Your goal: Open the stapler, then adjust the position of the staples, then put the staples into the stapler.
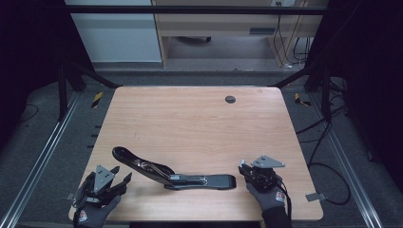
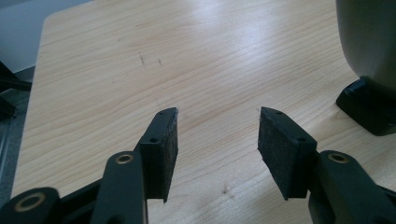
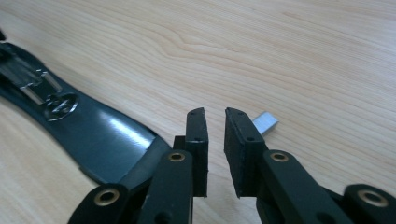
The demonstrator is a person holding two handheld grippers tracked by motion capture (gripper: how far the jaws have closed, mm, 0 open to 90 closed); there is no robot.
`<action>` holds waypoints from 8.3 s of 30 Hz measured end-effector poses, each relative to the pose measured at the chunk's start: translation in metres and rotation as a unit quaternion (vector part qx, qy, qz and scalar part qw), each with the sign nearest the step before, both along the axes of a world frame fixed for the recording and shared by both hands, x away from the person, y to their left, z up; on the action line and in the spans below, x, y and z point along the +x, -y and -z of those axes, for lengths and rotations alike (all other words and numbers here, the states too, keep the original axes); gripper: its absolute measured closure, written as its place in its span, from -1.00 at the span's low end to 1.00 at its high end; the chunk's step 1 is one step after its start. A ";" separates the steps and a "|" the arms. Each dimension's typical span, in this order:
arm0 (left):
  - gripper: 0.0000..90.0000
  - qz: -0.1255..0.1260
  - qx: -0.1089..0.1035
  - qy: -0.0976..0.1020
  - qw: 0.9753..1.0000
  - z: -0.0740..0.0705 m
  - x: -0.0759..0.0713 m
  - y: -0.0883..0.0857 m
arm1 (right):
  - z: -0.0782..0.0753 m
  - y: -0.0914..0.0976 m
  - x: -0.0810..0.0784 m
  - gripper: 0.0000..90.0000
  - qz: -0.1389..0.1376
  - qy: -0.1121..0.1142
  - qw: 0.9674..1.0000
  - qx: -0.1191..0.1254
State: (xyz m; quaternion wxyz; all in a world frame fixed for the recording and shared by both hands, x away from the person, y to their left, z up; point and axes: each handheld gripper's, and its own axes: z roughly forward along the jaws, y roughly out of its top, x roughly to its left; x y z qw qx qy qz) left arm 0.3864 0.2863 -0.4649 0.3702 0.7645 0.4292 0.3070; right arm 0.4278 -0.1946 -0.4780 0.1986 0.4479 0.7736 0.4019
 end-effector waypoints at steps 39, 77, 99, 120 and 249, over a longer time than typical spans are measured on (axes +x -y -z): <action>-0.03 0.004 0.007 -0.028 1.000 0.006 0.005 0.002 | 0.015 -0.012 0.045 0.73 0.074 -0.068 0.994 -0.041; -0.06 0.005 0.006 -0.034 0.999 0.006 0.004 0.002 | 0.012 0.033 0.011 0.73 -0.049 -0.070 0.993 -0.079; -0.08 0.008 0.008 -0.043 0.999 0.008 0.006 0.002 | -0.017 0.025 0.017 0.52 -0.004 -0.094 0.992 -0.080; -0.10 0.007 0.010 -0.049 0.999 0.009 0.007 0.003 | -0.008 0.017 0.023 0.59 -0.014 -0.120 0.987 -0.104; -0.12 0.010 0.005 -0.067 0.998 0.012 0.011 0.004 | -0.063 -0.122 0.054 0.74 -0.416 -0.052 0.902 -0.105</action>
